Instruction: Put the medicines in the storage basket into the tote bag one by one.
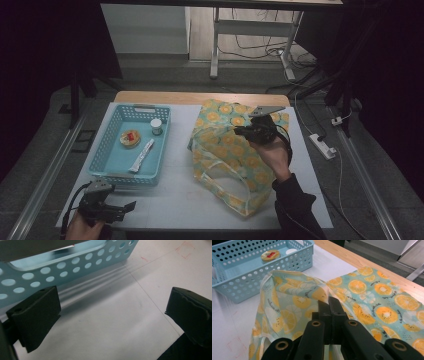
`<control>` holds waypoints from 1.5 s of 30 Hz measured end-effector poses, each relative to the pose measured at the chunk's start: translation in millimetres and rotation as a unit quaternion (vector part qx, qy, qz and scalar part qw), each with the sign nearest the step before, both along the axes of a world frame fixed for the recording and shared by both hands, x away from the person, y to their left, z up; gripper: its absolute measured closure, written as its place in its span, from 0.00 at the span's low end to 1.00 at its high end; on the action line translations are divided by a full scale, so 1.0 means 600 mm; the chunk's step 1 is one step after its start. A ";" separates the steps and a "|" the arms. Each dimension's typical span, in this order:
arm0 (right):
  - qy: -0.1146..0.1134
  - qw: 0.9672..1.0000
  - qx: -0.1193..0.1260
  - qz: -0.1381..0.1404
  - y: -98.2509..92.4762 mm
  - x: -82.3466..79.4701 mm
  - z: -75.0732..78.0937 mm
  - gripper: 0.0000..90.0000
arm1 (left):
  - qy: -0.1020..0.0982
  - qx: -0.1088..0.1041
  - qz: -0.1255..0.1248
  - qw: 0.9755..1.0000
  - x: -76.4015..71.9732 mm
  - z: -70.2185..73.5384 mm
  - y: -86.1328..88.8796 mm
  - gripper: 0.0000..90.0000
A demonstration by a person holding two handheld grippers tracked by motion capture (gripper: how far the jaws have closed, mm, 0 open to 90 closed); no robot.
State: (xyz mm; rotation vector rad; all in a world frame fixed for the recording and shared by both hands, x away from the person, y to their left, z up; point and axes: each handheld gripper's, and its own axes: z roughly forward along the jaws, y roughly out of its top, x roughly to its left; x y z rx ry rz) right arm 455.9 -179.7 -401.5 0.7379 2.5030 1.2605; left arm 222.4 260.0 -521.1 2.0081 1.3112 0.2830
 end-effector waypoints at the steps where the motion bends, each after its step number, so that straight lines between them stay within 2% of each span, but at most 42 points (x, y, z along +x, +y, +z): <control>1: 0.000 1.000 0.000 0.000 0.000 0.000 -0.001 1.00 | -0.001 0.000 0.002 1.000 0.000 0.000 0.000 0.00; 8: 0.001 1.000 -0.001 0.006 0.003 -0.001 -0.004 1.00 | -0.007 -0.014 0.014 1.000 -0.003 0.002 0.006 0.00; 11: 0.004 1.000 -0.001 0.006 0.002 0.000 -0.005 1.00 | -0.008 -0.026 0.013 1.000 -0.004 0.003 0.008 0.00; 15: 0.005 1.000 0.000 0.009 0.002 0.001 -0.007 1.00 | -0.013 -0.024 0.014 1.000 -0.006 0.006 0.006 0.00; 23: 0.012 1.000 0.002 0.008 -0.002 0.005 -0.012 1.00 | -0.020 -0.032 0.018 0.999 -0.010 0.017 0.008 0.00; 36: 0.016 1.000 0.000 0.009 -0.003 0.009 -0.017 1.00 | -0.033 -0.038 0.008 0.999 -0.012 0.038 0.010 0.00; 39: 0.017 1.000 -0.003 0.011 -0.001 0.009 -0.019 1.00 | -0.040 -0.045 0.005 0.998 -0.012 0.044 0.012 0.00; 45: 0.017 1.000 -0.004 0.010 -0.001 0.010 -0.021 1.00 | -0.055 -0.042 -0.011 0.998 -0.009 0.057 0.012 0.00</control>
